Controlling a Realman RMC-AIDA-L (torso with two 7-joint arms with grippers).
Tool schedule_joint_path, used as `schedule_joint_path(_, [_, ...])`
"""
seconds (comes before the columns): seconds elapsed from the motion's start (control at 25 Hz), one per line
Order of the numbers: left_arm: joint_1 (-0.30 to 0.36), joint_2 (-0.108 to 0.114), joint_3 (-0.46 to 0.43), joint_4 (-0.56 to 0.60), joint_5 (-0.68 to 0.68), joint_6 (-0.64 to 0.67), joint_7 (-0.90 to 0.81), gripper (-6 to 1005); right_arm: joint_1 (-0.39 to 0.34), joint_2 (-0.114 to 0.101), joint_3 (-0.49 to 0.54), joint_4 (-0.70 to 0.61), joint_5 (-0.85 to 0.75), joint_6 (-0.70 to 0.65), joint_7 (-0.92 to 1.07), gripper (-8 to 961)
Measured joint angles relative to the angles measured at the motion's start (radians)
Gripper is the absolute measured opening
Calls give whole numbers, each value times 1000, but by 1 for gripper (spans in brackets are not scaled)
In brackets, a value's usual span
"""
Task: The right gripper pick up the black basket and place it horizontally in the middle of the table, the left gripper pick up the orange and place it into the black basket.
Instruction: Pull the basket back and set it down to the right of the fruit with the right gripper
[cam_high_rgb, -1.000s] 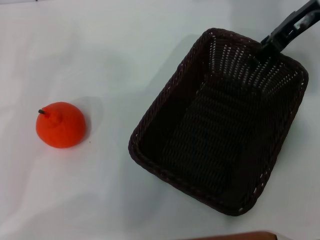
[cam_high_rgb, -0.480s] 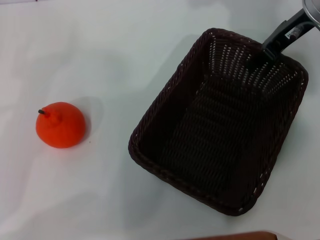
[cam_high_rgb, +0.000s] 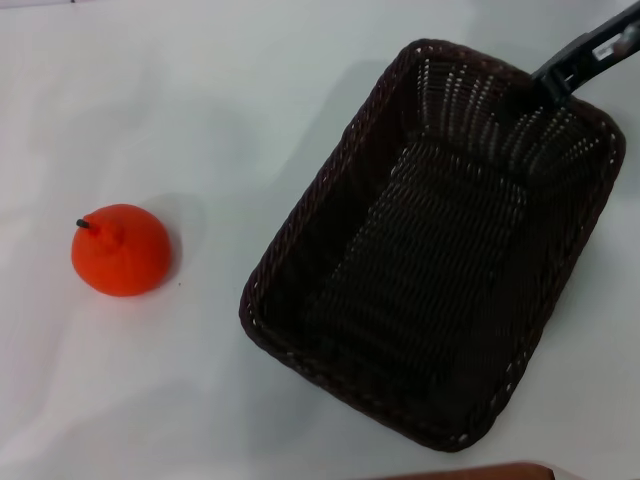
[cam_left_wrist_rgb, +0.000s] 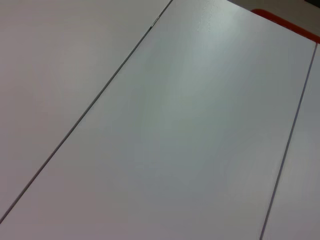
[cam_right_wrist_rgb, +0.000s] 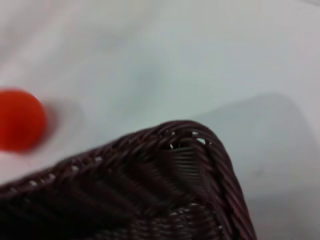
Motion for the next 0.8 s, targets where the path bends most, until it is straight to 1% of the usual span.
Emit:
schedule_joint_path(0.24, [-4,-1,2,0,1,0,0,815,-33,-26,141,23,22,47,9,176])
schedule_joint_path(0.4, [-8,-1,2,0,2,0,0,815,-56,-49,255,101,46,45,10,167])
schedule_joint_path(0.48, [-11,-1,5,0,3,1,0,815,-75,-62,300,151,97,39,10,170])
schedule_joint_path(0.56, [-13,-1,11,1,3,3,0,814,-101,-69,331,197,165,23,22,173])
schedule_joint_path(0.64, [-15,-1,21,1,3,9,0,814,-128,-68,343,228,223,-10,43,176])
schedule_joint_path(0.68, [-17,-1,25,1,4,12,0,814,-142,-64,346,239,245,-29,53,177])
schedule_joint_path(0.8, [-24,-1,31,1,4,19,0,814,-169,-40,348,251,270,-83,82,182])
